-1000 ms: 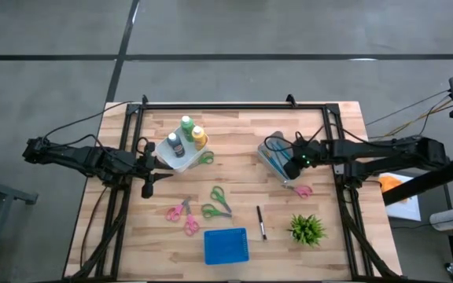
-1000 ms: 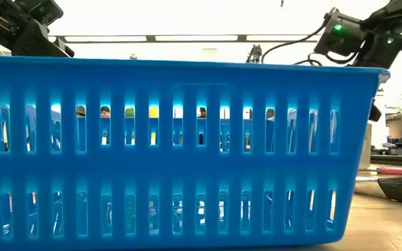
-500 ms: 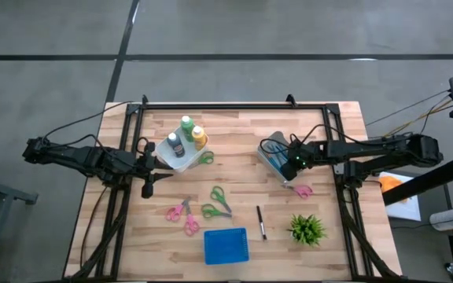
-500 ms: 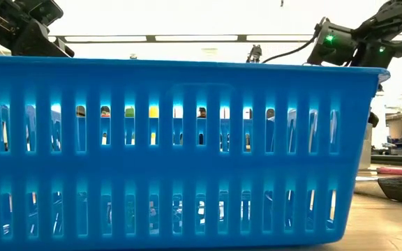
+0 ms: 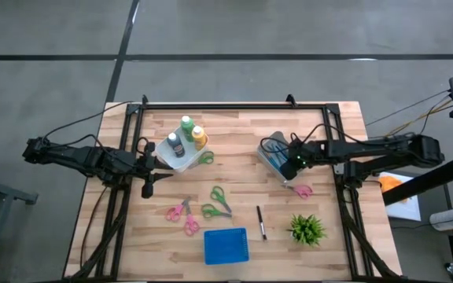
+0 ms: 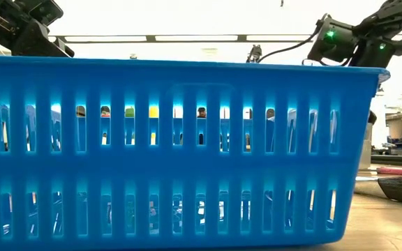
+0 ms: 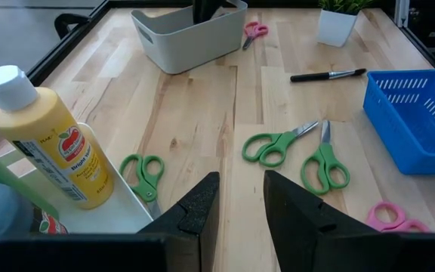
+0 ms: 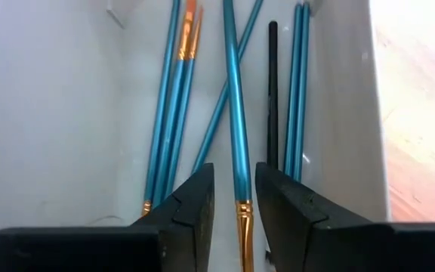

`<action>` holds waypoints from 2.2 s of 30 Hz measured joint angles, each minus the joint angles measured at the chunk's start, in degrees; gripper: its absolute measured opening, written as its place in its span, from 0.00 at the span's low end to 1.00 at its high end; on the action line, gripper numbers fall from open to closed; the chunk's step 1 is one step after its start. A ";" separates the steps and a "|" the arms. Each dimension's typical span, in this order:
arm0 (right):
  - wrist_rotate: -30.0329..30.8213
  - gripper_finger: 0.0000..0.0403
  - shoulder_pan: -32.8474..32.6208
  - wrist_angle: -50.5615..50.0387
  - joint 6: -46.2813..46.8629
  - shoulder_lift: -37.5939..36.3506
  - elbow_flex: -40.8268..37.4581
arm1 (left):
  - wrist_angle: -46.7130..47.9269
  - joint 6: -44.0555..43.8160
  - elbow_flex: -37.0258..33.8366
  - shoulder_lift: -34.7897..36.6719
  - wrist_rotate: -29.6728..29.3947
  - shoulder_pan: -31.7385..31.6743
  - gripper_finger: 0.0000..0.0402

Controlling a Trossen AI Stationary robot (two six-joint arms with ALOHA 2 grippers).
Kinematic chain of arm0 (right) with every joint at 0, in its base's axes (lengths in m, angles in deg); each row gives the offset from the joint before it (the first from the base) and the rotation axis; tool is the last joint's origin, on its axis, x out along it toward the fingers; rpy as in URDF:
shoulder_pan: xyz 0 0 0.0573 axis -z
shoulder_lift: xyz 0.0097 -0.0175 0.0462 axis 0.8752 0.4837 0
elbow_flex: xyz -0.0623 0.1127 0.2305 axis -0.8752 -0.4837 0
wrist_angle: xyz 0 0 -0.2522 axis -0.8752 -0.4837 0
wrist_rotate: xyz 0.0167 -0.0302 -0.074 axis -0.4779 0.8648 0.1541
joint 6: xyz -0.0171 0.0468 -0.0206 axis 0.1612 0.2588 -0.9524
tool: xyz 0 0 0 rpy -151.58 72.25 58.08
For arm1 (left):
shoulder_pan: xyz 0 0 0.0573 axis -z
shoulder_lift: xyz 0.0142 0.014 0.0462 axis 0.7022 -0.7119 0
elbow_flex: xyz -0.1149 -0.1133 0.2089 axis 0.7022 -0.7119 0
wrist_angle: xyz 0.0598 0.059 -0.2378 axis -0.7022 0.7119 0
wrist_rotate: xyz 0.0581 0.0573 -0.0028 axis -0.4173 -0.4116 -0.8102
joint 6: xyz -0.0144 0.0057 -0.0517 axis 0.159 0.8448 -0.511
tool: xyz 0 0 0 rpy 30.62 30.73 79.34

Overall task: Pick & Place Paint Supplies
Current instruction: Put the black paintbrush into the gray bin

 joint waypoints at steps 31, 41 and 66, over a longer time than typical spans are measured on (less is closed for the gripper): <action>-14.17 0.24 -12.68 -0.39 8.60 -1.93 15.69 | -0.01 -0.01 0.00 0.00 0.00 -0.01 0.27; -12.47 0.24 -20.86 -2.68 21.03 10.75 22.24 | 0.01 -0.01 0.00 0.00 0.01 -0.01 0.27; -16.19 0.24 -25.16 -12.70 35.27 38.56 38.38 | -0.01 -0.01 -0.01 0.00 0.01 0.00 0.27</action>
